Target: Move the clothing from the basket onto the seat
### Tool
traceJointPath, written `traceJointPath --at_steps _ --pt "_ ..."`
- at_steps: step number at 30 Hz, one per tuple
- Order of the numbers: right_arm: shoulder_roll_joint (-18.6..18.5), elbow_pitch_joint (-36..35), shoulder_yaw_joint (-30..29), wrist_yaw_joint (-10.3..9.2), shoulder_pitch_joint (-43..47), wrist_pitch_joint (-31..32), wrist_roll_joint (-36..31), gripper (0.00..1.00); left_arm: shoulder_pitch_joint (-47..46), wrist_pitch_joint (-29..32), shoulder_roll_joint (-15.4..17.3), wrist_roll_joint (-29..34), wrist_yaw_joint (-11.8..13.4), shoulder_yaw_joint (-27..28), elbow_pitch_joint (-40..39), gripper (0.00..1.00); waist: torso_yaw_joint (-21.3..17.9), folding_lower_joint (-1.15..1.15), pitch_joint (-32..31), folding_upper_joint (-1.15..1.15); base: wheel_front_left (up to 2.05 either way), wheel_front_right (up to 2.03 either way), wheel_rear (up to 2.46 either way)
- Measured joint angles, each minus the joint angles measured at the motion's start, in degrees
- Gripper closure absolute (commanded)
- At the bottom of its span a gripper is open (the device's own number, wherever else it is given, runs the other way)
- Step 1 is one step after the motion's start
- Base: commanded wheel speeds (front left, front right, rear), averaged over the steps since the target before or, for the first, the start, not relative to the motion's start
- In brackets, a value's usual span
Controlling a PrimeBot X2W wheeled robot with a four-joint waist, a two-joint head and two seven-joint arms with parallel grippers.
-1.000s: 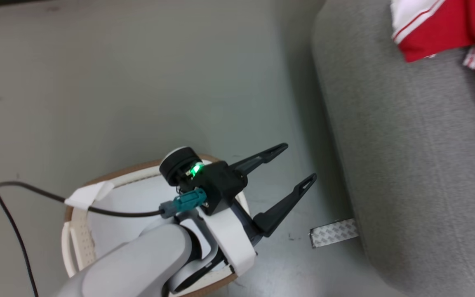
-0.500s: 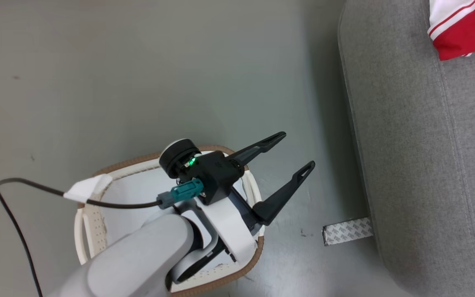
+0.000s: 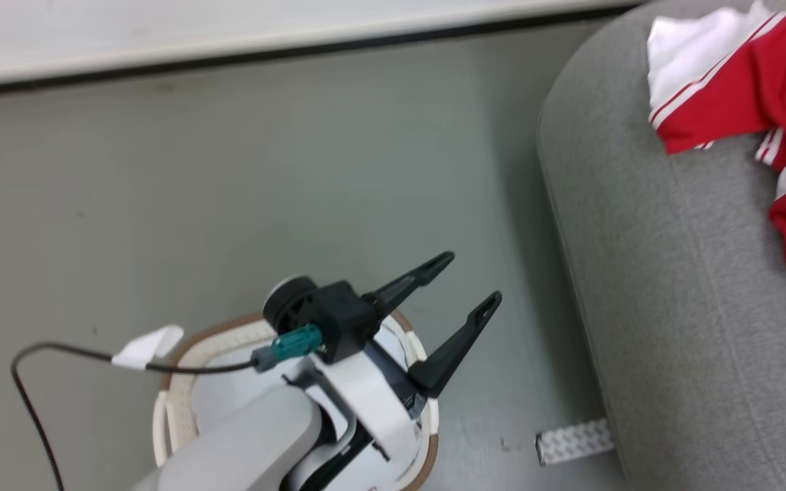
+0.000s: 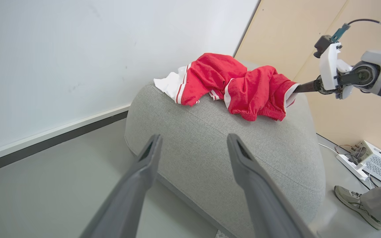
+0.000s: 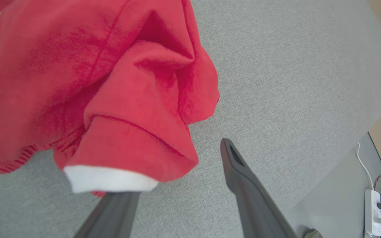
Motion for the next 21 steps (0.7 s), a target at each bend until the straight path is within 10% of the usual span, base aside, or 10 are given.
traceJointPath --at_steps 11,21 --pt "-0.8 -31.0 -4.8 0.00 10.1 17.8 0.7 0.00 8.0 -3.6 0.2 -3.6 2.4 2.3 1.2 0.00 0.0 -0.01 -11.9 0.00 0.00 0.00 0.00" --pt "0.3 -38.3 1.5 0.00 9.1 9.9 10.5 0.00 14.4 -5.3 2.9 -5.3 7.8 12.8 -1.9 0.00 2.8 -0.02 -20.7 0.00 0.00 0.00 0.00"
